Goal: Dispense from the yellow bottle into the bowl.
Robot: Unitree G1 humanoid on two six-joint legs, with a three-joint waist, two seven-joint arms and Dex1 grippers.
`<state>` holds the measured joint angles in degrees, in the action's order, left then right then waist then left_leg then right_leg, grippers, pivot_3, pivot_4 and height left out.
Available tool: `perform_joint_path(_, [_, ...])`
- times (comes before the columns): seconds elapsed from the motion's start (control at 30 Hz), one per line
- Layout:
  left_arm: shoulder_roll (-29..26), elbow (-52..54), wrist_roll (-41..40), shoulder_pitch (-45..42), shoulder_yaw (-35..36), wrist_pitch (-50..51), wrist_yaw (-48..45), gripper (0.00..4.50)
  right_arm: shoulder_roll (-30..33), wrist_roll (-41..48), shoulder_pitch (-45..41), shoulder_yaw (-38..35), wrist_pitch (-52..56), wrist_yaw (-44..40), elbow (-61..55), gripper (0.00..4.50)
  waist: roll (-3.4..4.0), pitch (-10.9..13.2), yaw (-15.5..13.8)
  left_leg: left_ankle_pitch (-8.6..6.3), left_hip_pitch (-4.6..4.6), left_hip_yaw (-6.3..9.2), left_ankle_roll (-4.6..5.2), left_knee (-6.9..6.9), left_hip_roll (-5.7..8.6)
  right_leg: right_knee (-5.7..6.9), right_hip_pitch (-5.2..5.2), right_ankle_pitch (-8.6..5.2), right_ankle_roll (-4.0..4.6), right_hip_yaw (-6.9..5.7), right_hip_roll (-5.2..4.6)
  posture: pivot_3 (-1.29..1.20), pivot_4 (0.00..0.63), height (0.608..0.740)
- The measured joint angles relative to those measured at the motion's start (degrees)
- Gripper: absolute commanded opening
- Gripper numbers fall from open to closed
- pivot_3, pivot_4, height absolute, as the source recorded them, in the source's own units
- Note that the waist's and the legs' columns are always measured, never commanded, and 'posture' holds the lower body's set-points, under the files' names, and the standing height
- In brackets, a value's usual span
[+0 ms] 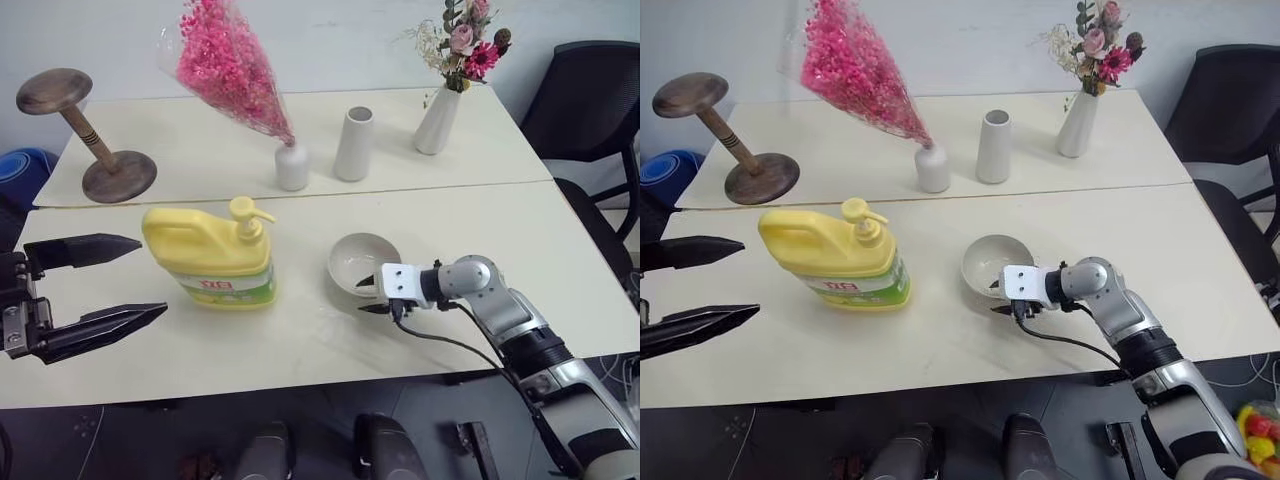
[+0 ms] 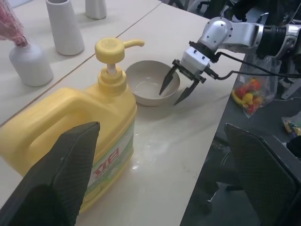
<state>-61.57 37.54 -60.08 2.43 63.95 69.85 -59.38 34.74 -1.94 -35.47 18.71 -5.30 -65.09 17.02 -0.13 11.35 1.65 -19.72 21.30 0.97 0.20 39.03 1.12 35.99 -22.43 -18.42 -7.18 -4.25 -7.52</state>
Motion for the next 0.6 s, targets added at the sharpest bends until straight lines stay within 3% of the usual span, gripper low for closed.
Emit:
perform_joint_path(0.07, [0.2, -0.3, 0.4, 2.2, 0.3, -1.4, -0.3, 4.5, 2.3, 2.9, 0.0, -2.6, 3.3, -2.2, -2.1, 4.36, 0.01, 0.0, 0.0, 0.0, 0.01, -0.01, 0.0, 0.0, 0.0, -0.03, 0.0, 0.0, 0.0, 0.0, -0.01, 0.0, 0.15, 0.74])
perform_joint_path(0.1, [0.2, -0.4, 0.8, 3.3, 0.4, -2.0, -0.5, 4.5, 4.1, 4.5, 0.0, -4.0, 4.9, -3.8, -3.3, 4.44, 0.02, 0.0, -0.1, 0.0, 0.0, -0.01, 0.01, 0.0, 0.0, -0.04, 0.02, 0.0, 0.0, 0.0, -0.01, 0.0, 0.15, 0.74])
perform_joint_path(0.2, [0.3, -1.9, 2.0, 6.3, 1.3, -4.2, -2.1, 4.5, 8.6, 10.7, 0.0, -7.5, 11.1, -9.7, -6.5, 4.44, 0.02, 0.0, -0.2, -0.01, 0.0, 0.01, 0.02, 0.0, 0.0, -0.09, 0.06, 0.0, 0.0, -0.03, -0.02, 0.0, 0.15, 0.74])
perform_joint_path(0.3, [0.4, -4.0, 4.2, 11.3, 4.4, -6.8, -5.5, 4.5, 17.2, 20.1, -0.3, -12.8, 21.1, -19.8, -6.7, 4.44, 0.13, 0.1, -0.4, -0.07, 0.02, -0.02, 0.13, 0.0, 0.03, -0.15, 0.07, 0.0, 0.01, -0.03, -0.07, 0.0, 0.15, 0.74])
perform_joint_path(0.4, [1.1, -6.6, 7.3, 15.1, 6.0, -9.7, -7.8, 4.5, 22.6, 23.5, -3.0, -16.4, 25.3, -23.3, -3.3, 4.44, 0.13, 0.1, -0.2, -0.1, -0.03, -0.07, 0.15, 0.0, -0.02, -0.16, 0.09, -0.02, 0.04, -0.04, -0.07, 0.0, 0.15, 0.74])
perform_joint_path(0.6, [2.8, -6.8, 8.6, 15.9, 5.5, -13.8, -8.0, 4.5, 21.7, 23.7, -4.3, -17.4, 26.5, -22.7, 0.0, 4.44, 0.14, 0.1, 0.0, -0.19, -0.06, -0.21, -0.01, -0.02, -0.27, -0.12, -0.01, -0.02, 0.15, 0.02, -0.12, 0.0, 0.15, 0.74])
